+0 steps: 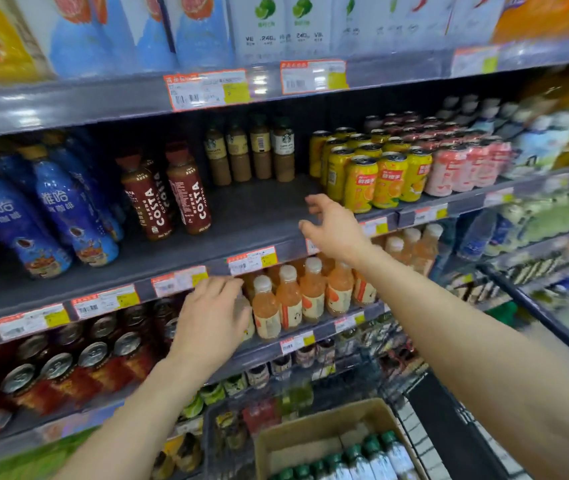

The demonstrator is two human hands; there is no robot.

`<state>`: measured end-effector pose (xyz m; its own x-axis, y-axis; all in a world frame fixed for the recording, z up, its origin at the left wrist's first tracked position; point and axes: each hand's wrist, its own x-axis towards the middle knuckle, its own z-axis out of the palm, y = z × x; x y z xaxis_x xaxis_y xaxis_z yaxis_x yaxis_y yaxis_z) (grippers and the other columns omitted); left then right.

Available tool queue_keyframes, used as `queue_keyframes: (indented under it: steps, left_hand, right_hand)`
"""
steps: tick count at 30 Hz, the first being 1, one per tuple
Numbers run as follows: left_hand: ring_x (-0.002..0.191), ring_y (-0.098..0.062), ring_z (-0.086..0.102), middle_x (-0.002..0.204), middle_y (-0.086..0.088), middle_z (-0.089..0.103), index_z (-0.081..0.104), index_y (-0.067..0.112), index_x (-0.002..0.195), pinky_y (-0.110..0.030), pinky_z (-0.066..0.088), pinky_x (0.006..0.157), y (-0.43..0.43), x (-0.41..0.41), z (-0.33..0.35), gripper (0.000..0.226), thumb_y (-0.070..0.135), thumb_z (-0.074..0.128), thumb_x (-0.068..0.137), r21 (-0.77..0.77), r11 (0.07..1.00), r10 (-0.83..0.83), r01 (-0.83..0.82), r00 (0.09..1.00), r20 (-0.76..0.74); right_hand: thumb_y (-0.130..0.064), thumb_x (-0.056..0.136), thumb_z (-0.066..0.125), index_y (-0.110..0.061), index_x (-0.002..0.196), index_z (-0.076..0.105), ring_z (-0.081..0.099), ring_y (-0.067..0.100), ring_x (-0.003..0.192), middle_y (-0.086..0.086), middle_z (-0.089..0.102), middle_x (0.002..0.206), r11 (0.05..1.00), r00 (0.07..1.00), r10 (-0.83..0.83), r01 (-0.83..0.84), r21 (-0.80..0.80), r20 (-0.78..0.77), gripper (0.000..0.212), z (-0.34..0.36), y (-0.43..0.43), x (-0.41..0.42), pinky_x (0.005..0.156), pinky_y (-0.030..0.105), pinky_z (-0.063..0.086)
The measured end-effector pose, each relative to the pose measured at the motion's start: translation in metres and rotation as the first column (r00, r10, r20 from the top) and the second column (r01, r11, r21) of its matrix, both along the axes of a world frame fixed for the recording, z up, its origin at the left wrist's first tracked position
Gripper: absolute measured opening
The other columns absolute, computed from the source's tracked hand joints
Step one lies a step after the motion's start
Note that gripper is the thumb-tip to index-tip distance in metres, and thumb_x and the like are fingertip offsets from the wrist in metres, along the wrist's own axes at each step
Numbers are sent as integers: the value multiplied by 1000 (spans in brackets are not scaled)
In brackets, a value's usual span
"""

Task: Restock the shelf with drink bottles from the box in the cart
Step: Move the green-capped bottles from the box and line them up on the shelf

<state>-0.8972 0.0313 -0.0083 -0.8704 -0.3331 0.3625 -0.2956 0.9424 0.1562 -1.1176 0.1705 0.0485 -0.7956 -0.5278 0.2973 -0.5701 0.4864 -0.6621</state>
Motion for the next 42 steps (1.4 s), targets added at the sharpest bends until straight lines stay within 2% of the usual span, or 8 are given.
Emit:
queue_keyframes:
  steps: [7,12,16,19,25,30,35,42]
  left_hand:
    - [127,-24,44,132,-1,58,53,17,137,-37,42,104,77,60,-69,49,40,58,93,216,976,-15,-27,981,193]
    - [129,-21,43,133,1,58,52,20,139,-37,42,106,120,98,-134,51,43,57,93,330,933,23,-145,938,347]
    - [126,-20,45,132,1,58,52,20,137,-36,43,103,161,103,-198,50,42,55,93,394,877,39,-276,857,514]
    - [123,-22,50,131,-3,60,53,20,136,-35,43,102,205,92,-244,48,41,55,94,445,812,24,-377,784,620]
    - [90,-13,66,110,3,66,46,23,142,-22,50,74,279,73,-318,50,38,59,96,573,590,-11,-569,703,711]
    - [66,-5,58,79,7,62,58,15,126,-20,45,53,284,48,-366,37,40,56,99,549,482,57,-682,650,758]
    - [59,-2,49,72,11,56,48,5,138,-7,36,44,281,25,-402,55,42,58,98,518,368,159,-772,601,783]
    - [112,-24,59,129,-8,59,48,8,137,-35,48,95,275,19,-425,65,42,73,87,509,287,163,-811,565,809]
  right_hand:
    - [-34,92,60,-18,134,54,62,22,109,2,66,123,992,995,-5,-7,128,95,45,-63,93,71,88,33,50]
    - [-37,94,61,-17,142,47,63,23,108,3,63,126,950,951,-7,-91,300,310,53,-148,153,85,87,36,53]
    - [-32,91,65,-15,136,53,61,25,116,6,64,127,910,880,-101,-107,400,464,51,-236,200,87,97,37,50]
    - [-33,87,66,-15,130,57,63,29,109,8,67,116,824,841,-182,-152,545,509,47,-305,231,88,87,32,48]
    - [-28,93,55,-10,113,63,62,29,109,11,65,108,696,704,-319,-280,661,635,28,-419,267,107,88,32,50]
    - [-54,93,51,-14,104,61,65,31,97,14,69,110,703,669,-419,-190,685,614,43,-455,258,119,77,32,50]
    - [-50,89,58,-14,108,63,68,26,93,9,70,106,647,701,-456,-161,745,548,41,-471,248,126,77,31,57]
    - [-44,86,70,-11,107,59,66,21,97,5,67,107,567,682,-476,-245,787,555,41,-482,238,124,73,26,52]
